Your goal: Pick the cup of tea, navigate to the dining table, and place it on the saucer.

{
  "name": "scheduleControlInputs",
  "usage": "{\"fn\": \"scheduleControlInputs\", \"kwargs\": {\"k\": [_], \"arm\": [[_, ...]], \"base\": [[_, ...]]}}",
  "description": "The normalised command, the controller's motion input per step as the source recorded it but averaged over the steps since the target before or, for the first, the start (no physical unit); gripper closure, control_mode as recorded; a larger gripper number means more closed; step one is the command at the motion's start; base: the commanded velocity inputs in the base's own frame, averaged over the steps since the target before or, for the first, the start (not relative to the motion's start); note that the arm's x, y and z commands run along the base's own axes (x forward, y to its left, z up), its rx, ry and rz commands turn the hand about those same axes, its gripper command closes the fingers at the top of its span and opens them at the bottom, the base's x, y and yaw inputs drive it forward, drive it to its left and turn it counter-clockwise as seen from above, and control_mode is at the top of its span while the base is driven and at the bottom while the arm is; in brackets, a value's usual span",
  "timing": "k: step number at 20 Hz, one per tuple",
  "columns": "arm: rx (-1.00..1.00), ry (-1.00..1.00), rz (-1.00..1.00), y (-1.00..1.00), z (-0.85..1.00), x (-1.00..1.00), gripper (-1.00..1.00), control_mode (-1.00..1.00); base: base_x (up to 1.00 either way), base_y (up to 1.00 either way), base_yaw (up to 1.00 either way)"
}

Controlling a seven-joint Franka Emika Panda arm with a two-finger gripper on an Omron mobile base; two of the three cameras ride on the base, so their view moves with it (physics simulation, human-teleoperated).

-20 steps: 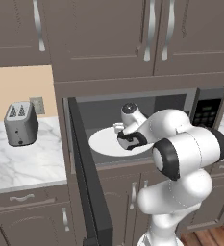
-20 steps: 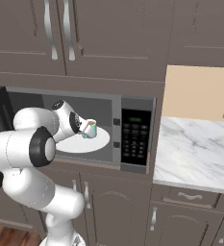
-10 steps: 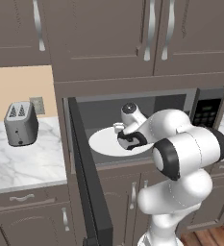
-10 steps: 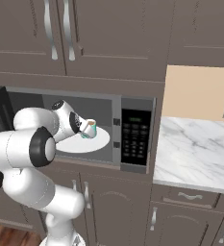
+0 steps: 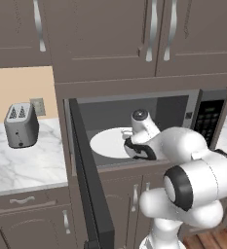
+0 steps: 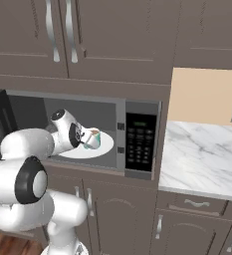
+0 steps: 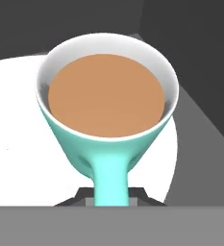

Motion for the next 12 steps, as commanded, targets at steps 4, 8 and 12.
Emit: {"fn": "scheduleControlInputs", "kwargs": {"k": [4, 8, 12], "arm": [[0.03, -0.04, 0.10, -0.25, 0.38, -0.98, 1.00, -1.00], [0.02, 0.00, 0.17, -0.07, 0.68, -0.98, 1.00, -1.00], [0.00, 0.00, 0.20, 0.00, 0.79, -0.99, 1.00, -1.00]], "base": [[0.00, 0.00, 0.00], [0.00, 0.00, 0.00], [0.00, 0.00, 0.00]]}}
